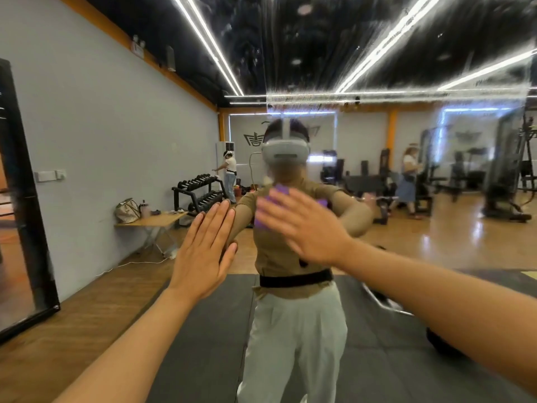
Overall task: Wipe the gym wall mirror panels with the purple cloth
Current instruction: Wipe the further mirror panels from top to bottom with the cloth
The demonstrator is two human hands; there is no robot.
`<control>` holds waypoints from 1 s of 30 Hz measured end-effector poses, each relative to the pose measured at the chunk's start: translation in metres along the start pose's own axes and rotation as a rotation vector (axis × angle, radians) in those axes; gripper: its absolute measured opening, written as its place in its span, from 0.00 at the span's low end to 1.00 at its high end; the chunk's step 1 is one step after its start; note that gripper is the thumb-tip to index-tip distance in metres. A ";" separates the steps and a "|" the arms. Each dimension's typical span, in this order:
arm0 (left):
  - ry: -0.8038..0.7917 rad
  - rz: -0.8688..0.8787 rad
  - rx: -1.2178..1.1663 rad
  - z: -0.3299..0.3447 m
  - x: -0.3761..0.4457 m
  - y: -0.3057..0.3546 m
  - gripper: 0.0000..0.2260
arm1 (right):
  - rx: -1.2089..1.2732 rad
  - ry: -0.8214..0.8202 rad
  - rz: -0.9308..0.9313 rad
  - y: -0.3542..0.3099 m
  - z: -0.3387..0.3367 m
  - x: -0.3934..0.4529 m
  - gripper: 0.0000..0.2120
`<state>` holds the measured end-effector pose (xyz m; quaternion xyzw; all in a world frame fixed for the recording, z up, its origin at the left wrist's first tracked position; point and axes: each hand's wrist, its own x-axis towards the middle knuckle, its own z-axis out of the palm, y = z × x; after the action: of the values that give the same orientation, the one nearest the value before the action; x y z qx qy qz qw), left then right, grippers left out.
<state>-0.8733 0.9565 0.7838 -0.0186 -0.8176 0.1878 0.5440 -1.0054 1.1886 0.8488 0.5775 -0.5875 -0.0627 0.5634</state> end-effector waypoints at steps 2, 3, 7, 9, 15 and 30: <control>-0.005 -0.004 0.004 0.000 -0.001 0.000 0.27 | -0.022 -0.128 -0.108 -0.035 0.013 -0.039 0.33; -0.010 -0.006 0.008 -0.001 -0.001 0.001 0.27 | -0.045 -0.168 -0.155 -0.048 0.018 -0.055 0.32; -0.037 -0.023 -0.018 -0.005 0.000 0.003 0.27 | -0.091 -0.233 -0.293 -0.057 0.025 -0.077 0.29; -0.042 -0.024 -0.023 -0.006 0.000 0.003 0.28 | -0.078 -0.231 -0.311 -0.040 0.018 -0.061 0.28; -0.045 -0.037 -0.031 -0.008 -0.001 0.003 0.28 | -0.058 0.028 0.098 0.058 -0.026 0.056 0.28; -0.035 -0.106 -0.073 -0.003 -0.001 0.015 0.28 | 0.028 -0.104 -0.027 -0.028 0.006 -0.027 0.33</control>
<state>-0.8724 0.9713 0.7786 0.0081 -0.8332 0.1292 0.5376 -1.0006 1.1965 0.8107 0.5891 -0.6088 -0.0919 0.5233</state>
